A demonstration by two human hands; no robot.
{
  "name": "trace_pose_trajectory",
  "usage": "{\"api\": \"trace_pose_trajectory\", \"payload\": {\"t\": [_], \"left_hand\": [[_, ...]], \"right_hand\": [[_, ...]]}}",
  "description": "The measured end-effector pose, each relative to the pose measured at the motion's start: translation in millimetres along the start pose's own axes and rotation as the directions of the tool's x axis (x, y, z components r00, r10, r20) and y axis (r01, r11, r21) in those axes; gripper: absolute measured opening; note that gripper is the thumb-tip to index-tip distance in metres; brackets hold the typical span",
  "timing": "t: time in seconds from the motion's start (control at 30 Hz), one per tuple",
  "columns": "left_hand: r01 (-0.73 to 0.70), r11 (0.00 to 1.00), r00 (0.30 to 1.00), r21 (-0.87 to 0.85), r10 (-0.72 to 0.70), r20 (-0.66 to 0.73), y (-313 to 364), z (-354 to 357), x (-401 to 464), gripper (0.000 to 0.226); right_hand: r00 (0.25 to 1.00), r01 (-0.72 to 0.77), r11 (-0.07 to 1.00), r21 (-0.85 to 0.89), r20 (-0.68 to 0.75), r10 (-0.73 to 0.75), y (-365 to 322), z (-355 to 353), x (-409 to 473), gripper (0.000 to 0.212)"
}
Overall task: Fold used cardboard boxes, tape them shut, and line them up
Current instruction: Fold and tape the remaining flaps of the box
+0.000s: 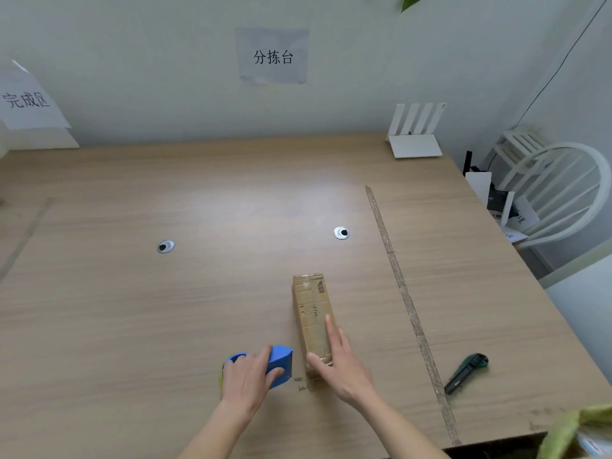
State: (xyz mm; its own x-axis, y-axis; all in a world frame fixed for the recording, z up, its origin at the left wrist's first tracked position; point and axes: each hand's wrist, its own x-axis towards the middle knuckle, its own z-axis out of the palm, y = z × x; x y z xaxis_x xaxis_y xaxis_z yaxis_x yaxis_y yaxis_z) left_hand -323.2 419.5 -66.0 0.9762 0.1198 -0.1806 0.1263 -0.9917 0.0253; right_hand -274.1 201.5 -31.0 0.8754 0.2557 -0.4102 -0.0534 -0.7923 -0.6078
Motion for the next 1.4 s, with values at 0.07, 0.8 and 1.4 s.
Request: {"api": "trace_pose_trajectory", "payload": {"t": [0.07, 0.8, 1.4], "left_hand": [[0.014, 1.0, 1.0, 0.003, -0.014, -0.009, -10.5, 3.0, -4.1, 0.037], [-0.01, 0.997, 0.996, -0.073, 0.003, -0.093, -46.0, -24.4, -18.6, 0.056], [-0.035, 0.995, 0.999, -0.093, 0.038, 0.035, -37.9, -56.6, -23.0, 0.049]], "right_hand": [[0.999, -0.018, 0.998, -0.068, -0.049, 0.014, -3.4, 4.9, -0.9, 0.101], [0.994, 0.107, 0.95, -0.294, 0.04, -0.099, 21.2, -22.3, 6.6, 0.113], [0.969, 0.154, 0.966, -0.209, 0.224, -0.106, 20.6, -38.5, 7.7, 0.102]]}}
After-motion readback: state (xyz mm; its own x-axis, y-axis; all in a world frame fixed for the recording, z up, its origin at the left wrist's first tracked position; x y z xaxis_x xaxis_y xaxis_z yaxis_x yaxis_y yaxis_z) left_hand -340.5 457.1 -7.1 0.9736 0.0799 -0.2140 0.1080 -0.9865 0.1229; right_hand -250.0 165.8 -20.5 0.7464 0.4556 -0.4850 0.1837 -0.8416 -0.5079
